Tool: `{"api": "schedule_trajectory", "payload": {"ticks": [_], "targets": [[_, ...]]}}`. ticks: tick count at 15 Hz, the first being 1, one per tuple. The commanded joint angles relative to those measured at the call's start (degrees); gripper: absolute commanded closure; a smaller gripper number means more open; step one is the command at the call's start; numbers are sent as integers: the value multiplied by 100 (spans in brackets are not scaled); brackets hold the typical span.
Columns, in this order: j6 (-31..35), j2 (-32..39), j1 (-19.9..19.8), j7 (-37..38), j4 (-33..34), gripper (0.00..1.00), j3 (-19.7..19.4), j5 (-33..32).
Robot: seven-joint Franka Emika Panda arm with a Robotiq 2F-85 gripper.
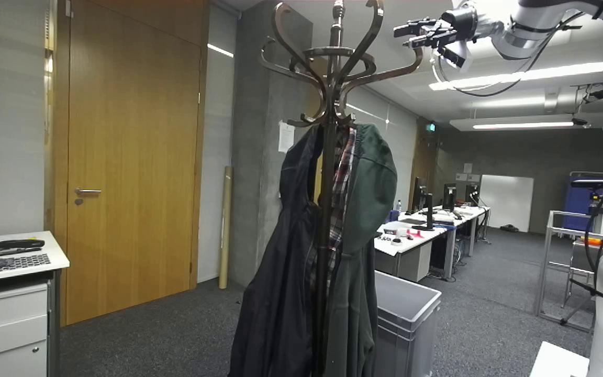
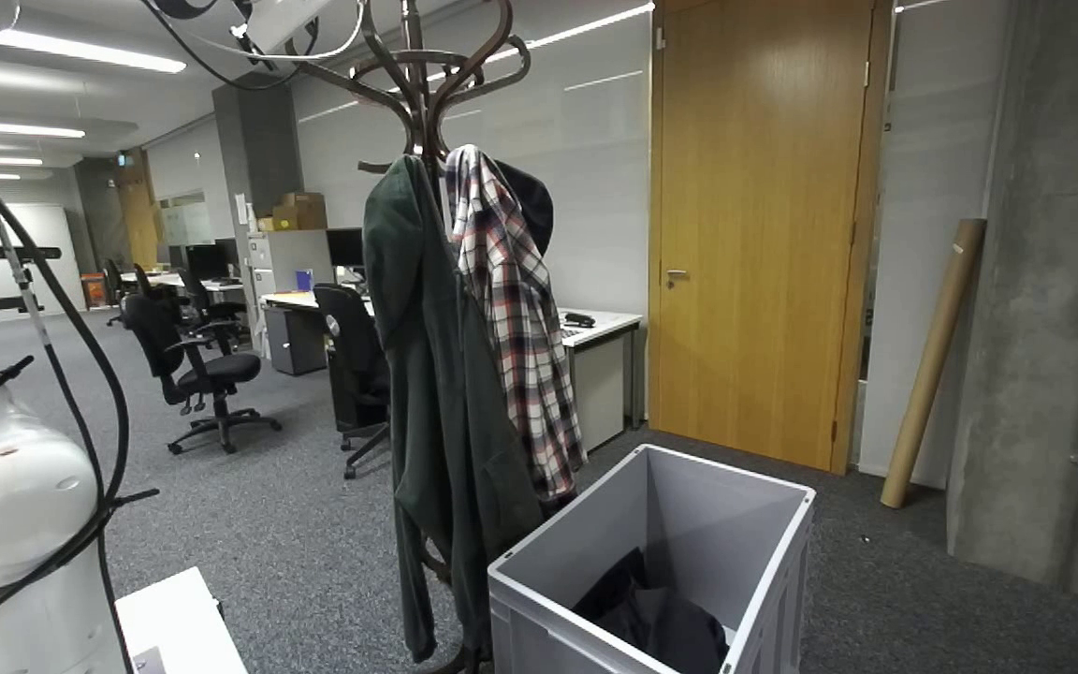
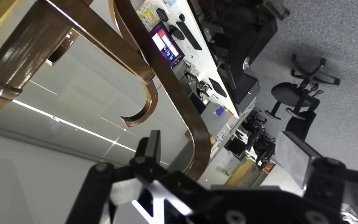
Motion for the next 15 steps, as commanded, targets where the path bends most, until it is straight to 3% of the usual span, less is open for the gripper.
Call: {"api": "schedule_trajectory", "payload": {"ticks": [1,15], "targets": [[-170,-213,246,361,-97,0,-220,-412],[-370,-633,483,1441,-177,0,-360,-1783]]}}
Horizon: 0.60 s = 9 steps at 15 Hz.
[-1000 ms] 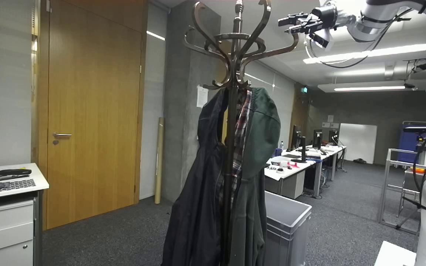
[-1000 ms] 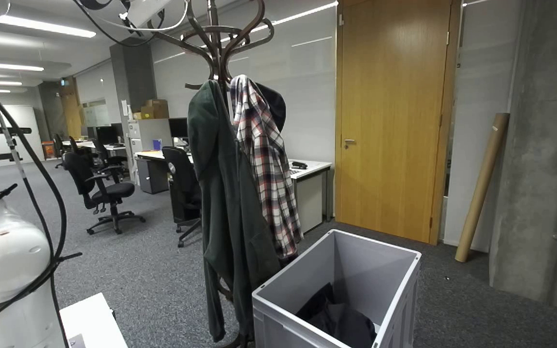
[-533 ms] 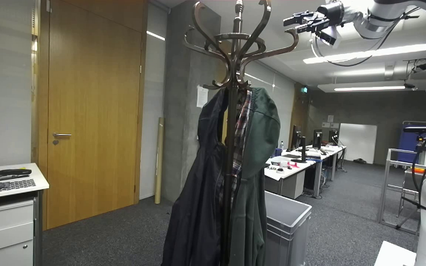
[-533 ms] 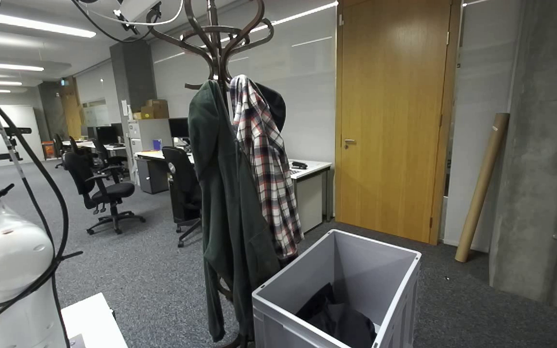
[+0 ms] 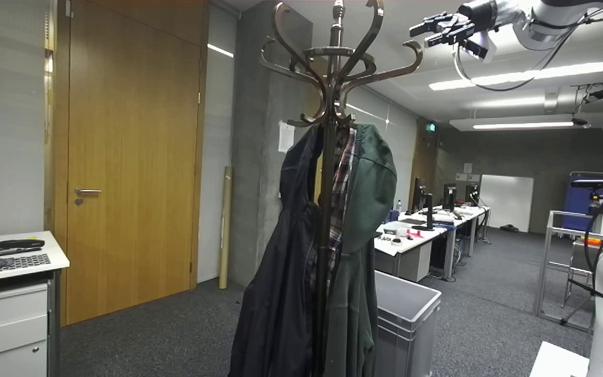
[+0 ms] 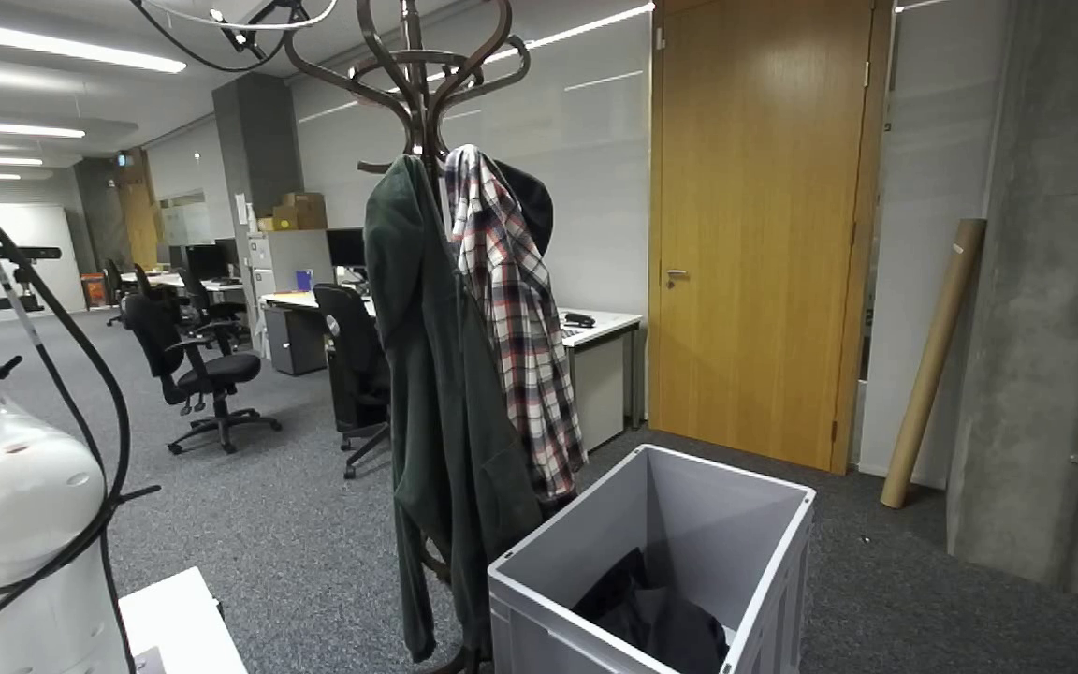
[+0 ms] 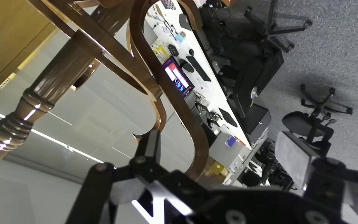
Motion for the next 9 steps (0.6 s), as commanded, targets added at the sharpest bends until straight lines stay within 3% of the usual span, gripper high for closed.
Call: {"api": "schedule_trajectory", "payload": {"ticks": [1,9], "targets": [[-26,-295,151,304,-202,0,-112,-392],[108,-748,101,1000,-535,0,-202,-869]]}}
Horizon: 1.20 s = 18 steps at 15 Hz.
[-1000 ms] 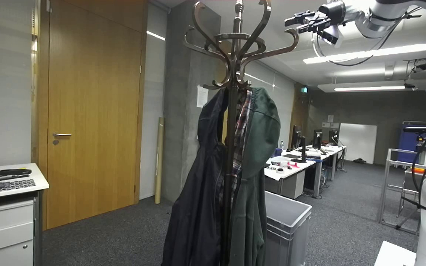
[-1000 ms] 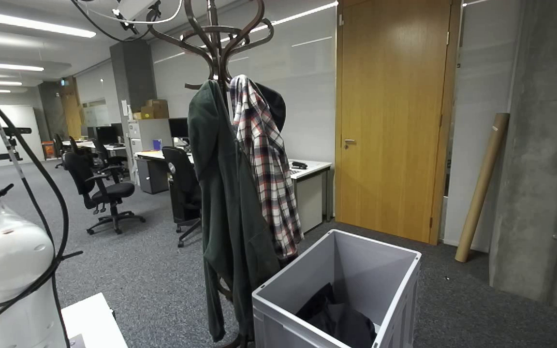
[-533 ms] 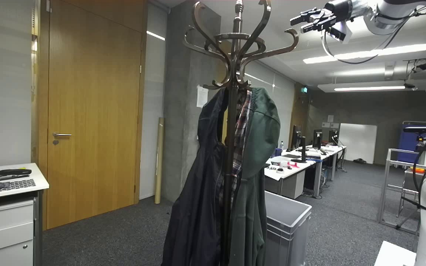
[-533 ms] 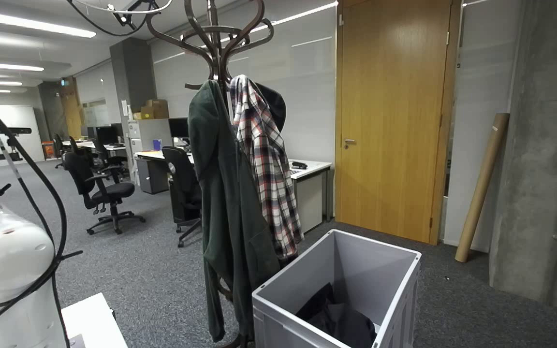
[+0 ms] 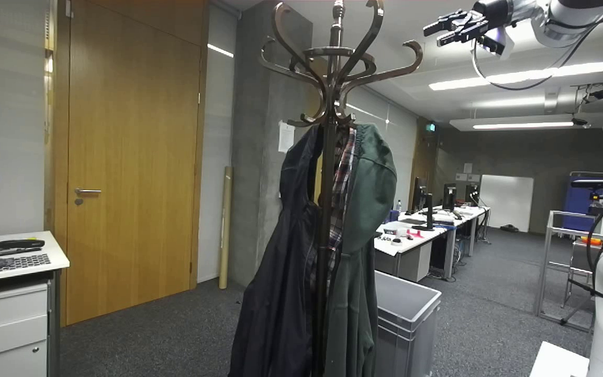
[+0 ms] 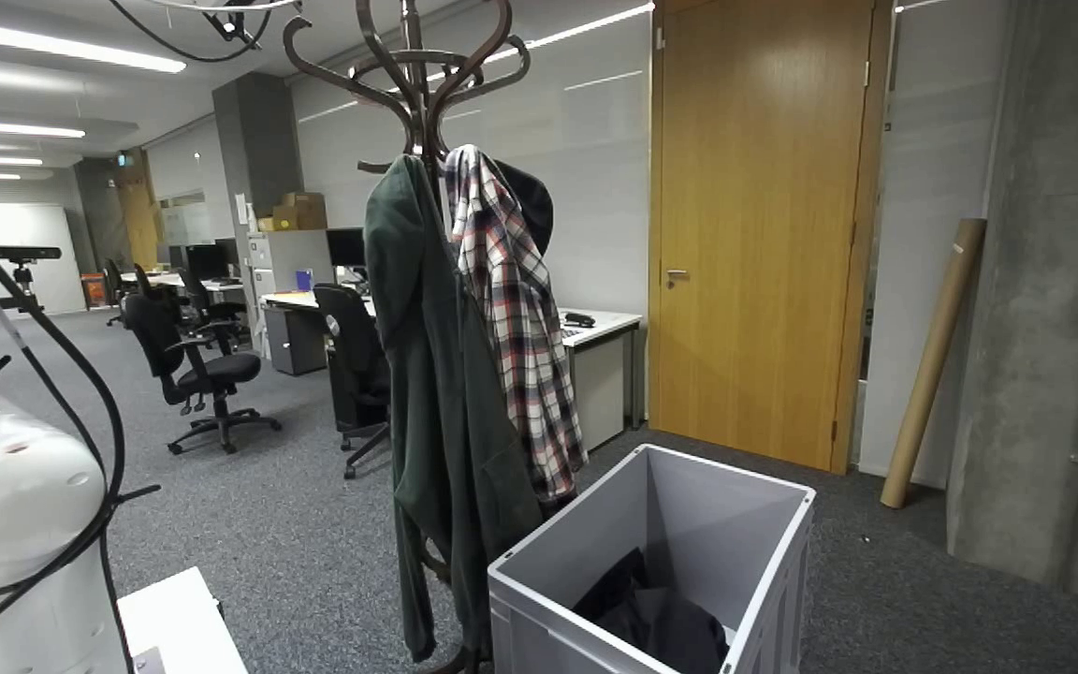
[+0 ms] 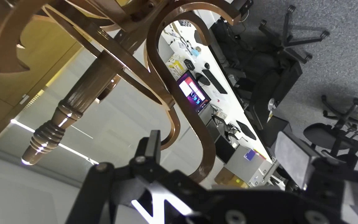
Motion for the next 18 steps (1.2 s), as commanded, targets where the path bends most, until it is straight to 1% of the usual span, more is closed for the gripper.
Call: {"api": "schedule_trajectory", "payload": {"ticks": [1,5,12,15,17,18], "targets": [[129,-347,91,439,-300,0,-163,-261],[232,-509,126,731,-442,0,-347,-281],[401,-600,189,939,-634,0,-676,-181],[656,-631,223,986,-757,0,-802,-127],[868,-633,315,957,-820,0,-893,-59],[574,-456,261,972,-560,0,-840,-276]]}}
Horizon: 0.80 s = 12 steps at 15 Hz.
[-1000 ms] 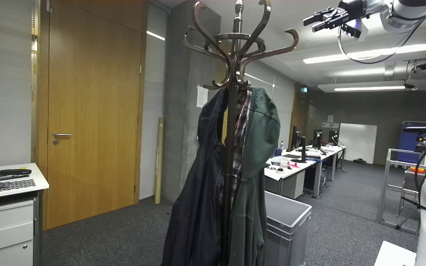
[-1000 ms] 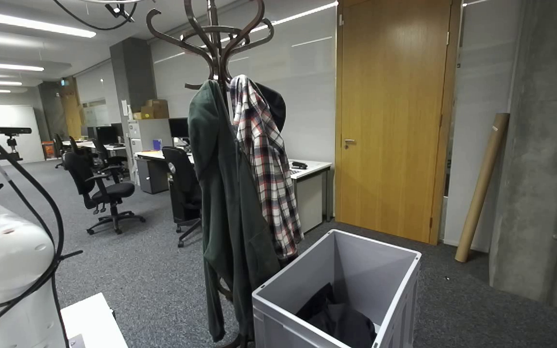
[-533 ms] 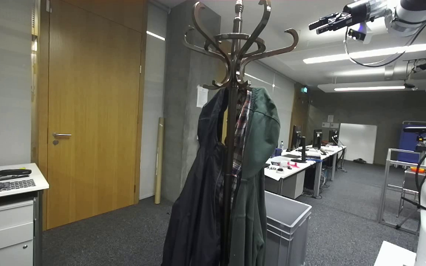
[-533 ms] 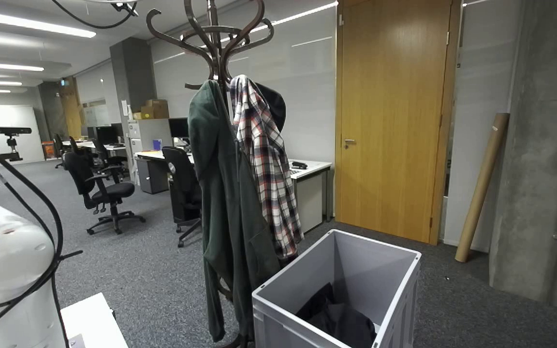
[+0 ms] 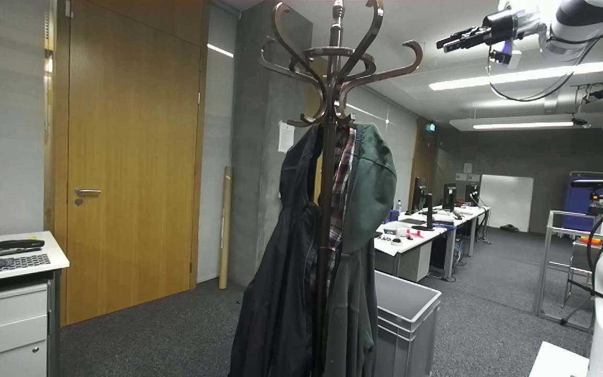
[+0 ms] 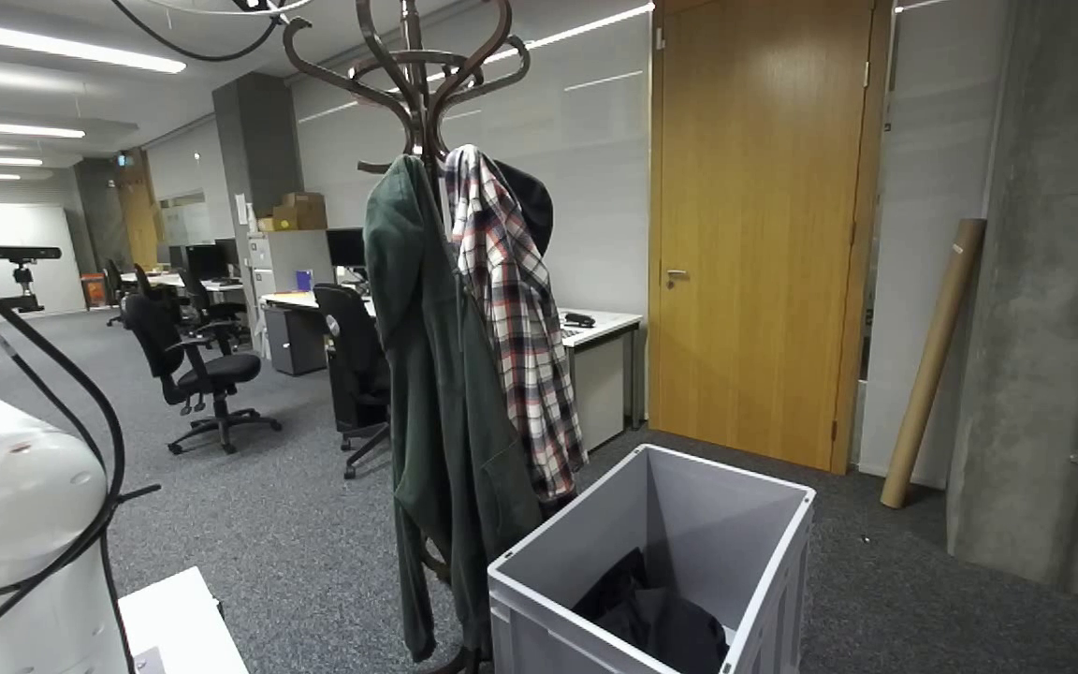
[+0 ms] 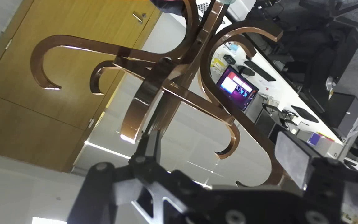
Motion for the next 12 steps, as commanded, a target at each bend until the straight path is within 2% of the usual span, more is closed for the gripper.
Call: {"api": "schedule_trajectory", "payload": {"ticks": [1,12], "targets": [[85,6,202,92,-16,0,-112,-147],[103,-26,259,87,-52,0,-151,-133]]}}
